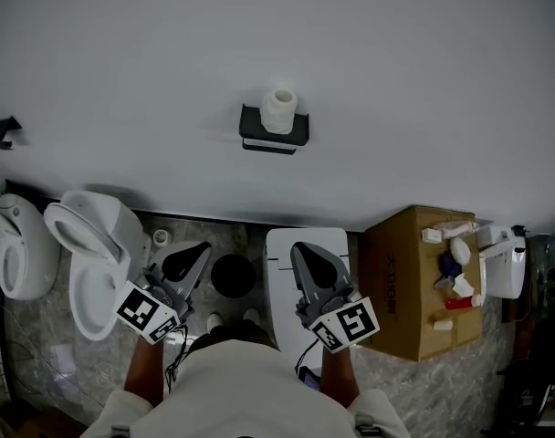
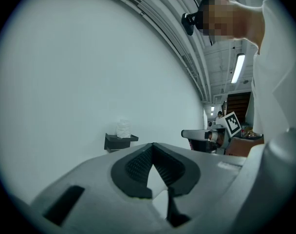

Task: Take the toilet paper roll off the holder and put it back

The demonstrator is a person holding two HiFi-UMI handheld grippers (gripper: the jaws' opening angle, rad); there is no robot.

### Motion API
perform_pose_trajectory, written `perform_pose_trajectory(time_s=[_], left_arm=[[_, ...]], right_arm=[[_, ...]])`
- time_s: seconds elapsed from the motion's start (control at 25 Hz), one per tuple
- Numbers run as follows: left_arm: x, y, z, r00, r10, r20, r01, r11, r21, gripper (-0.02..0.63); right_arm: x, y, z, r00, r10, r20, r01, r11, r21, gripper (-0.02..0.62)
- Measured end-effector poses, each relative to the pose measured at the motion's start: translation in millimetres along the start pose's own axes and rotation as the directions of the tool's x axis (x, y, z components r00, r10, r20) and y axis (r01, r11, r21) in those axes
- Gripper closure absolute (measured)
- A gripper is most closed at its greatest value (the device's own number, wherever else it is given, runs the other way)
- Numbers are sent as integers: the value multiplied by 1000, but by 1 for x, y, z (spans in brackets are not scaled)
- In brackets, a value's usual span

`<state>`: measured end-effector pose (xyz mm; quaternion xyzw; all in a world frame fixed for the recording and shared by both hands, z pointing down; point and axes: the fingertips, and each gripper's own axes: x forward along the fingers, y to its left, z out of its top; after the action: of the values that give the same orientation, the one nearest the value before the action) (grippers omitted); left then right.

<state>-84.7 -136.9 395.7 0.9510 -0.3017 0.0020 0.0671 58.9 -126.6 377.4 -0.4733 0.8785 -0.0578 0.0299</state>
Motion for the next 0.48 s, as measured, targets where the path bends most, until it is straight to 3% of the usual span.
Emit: perform_pose_trajectory(time_s=[0.32,0.48], left_arm=[[3,1,-3,1000,11,2,-11,1000,-11,601],[7,0,-6,1000,10,-5,-10,1000,-11,601]], right_arm=[[2,-9,3,1000,-2,7,2,1000,-2,583],[8,-19,14,1000,-21,19,22,998,-54,583]])
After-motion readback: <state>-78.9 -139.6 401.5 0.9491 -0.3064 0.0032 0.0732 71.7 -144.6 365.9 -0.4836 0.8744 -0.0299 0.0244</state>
